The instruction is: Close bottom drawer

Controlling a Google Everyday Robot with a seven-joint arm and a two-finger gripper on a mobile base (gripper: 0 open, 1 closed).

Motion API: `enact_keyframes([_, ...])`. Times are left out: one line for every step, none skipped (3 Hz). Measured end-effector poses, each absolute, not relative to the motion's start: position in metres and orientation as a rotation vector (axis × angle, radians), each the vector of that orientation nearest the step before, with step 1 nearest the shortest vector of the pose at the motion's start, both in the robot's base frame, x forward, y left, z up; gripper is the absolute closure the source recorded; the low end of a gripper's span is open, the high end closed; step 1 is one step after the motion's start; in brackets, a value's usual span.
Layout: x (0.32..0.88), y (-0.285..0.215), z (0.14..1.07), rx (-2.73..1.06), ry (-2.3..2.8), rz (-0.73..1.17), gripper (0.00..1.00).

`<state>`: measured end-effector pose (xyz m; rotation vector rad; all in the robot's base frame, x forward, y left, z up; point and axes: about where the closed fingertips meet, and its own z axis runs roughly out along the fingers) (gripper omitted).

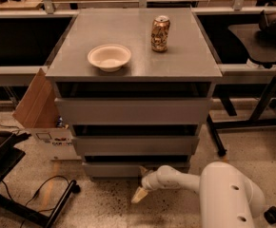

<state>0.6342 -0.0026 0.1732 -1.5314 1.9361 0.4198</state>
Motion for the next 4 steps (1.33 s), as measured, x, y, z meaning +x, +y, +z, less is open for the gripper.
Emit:
enact_keyframes([0.632,0.003,0.173,-1.549,1.919,0.431,0.0])
enact_keyframes([0.614,-0.008,0.175,-1.564,1.937,0.432,0.04])
enact_keyframes([0.574,-0.031,0.185,-1.614,1.982,0.417,0.22])
enact_keyframes([0.551,-0.061,0.21,-1.663,2.026,0.335,0.45])
